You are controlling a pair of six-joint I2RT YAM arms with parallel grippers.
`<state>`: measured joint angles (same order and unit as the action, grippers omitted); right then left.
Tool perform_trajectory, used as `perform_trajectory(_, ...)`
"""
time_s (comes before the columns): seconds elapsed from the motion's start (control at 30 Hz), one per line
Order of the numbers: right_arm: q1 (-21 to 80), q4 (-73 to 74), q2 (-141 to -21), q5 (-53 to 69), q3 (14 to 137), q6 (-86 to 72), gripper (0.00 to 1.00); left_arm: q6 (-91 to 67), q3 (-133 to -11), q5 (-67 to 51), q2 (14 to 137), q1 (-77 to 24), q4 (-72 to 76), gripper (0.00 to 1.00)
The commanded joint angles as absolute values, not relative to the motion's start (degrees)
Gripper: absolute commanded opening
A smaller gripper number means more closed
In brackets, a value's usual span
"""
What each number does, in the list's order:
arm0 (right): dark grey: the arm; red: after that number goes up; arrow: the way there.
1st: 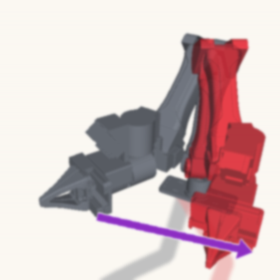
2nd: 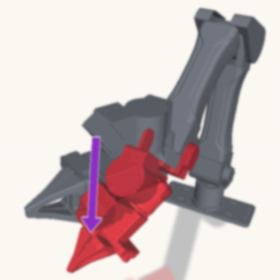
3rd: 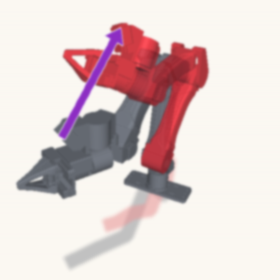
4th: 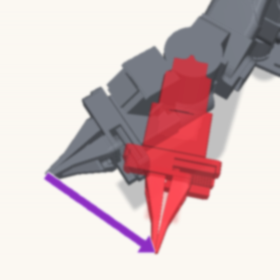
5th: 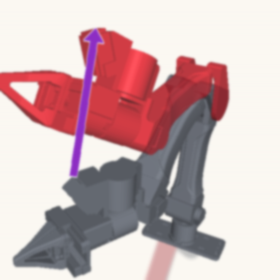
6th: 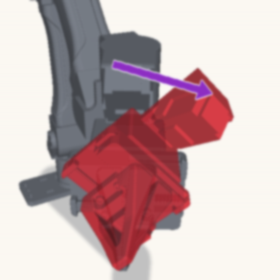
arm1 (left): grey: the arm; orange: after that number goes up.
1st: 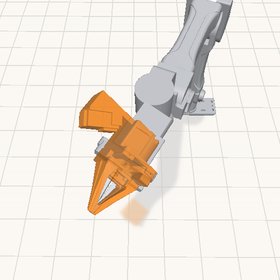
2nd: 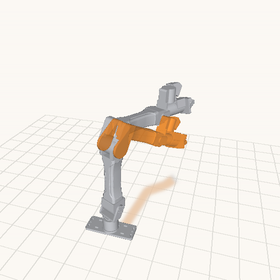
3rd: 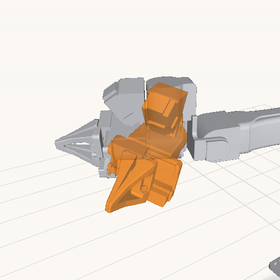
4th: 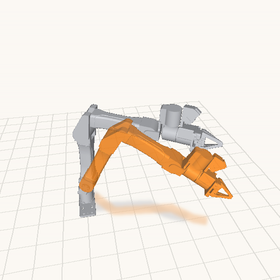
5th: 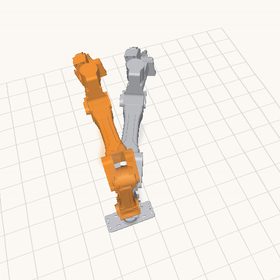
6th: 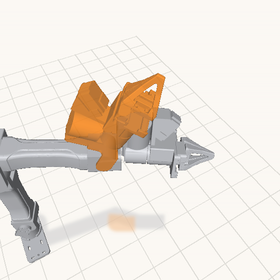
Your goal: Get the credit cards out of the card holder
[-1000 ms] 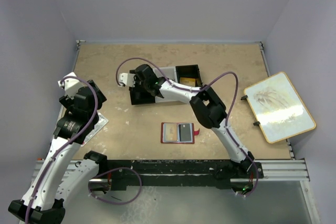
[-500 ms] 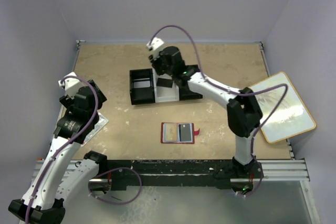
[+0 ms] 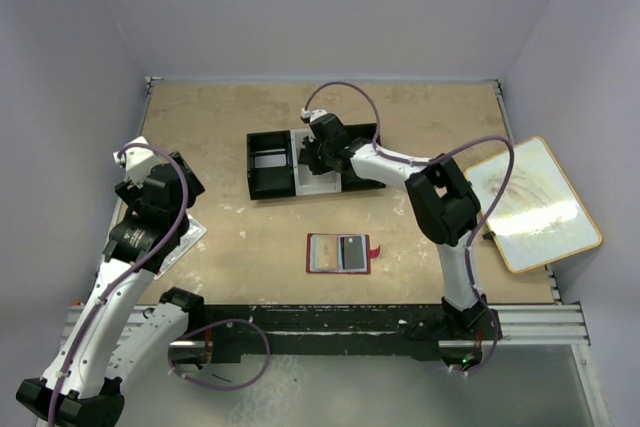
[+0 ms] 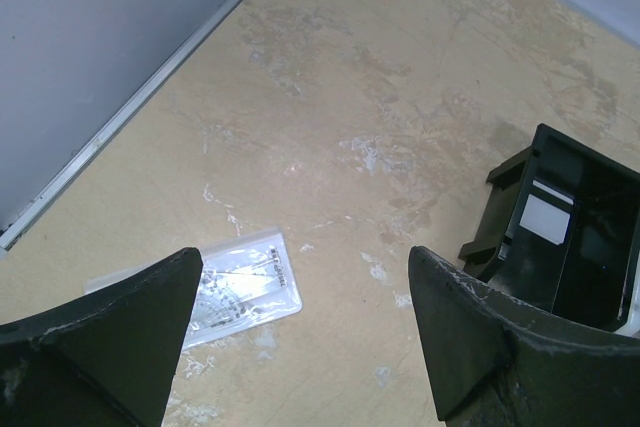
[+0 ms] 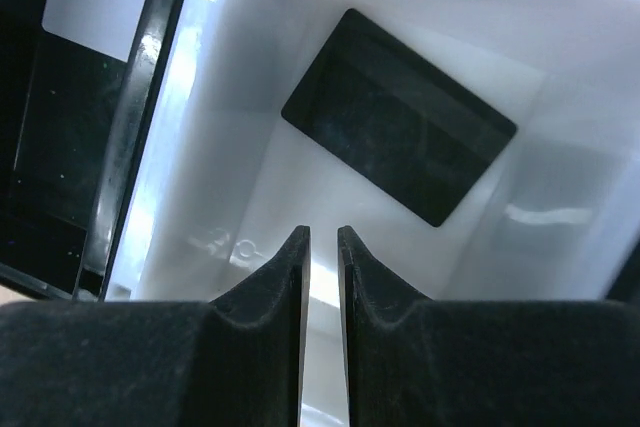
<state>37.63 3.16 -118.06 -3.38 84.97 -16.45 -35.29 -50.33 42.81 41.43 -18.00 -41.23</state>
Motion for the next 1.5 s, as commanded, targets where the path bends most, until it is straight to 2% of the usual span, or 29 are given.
perform_trajectory(0.0,38.3,6.8,-119.4,-5.3,92.2,-18.4,0.2,-34.4,-50.7,43.1,41.5,-17.5,-39.5,0.82)
perform_trajectory(0.27,39.1,11.6,-124.6,-12.3,96.7,-20.3,0.19,-34.5,-50.8,43.4,41.7,-17.6,-39.7,0.82)
perform_trajectory(0.9,39.5,13.7,-127.7,-10.2,98.2,-19.3,0.18,-34.6,-50.8,43.7,41.7,-17.5,-39.7,0.82)
perform_trajectory(1.47,41.3,20.8,-131.9,-22.6,102.1,-20.9,0.17,-34.6,-50.7,43.6,41.3,-17.5,-39.8,0.82)
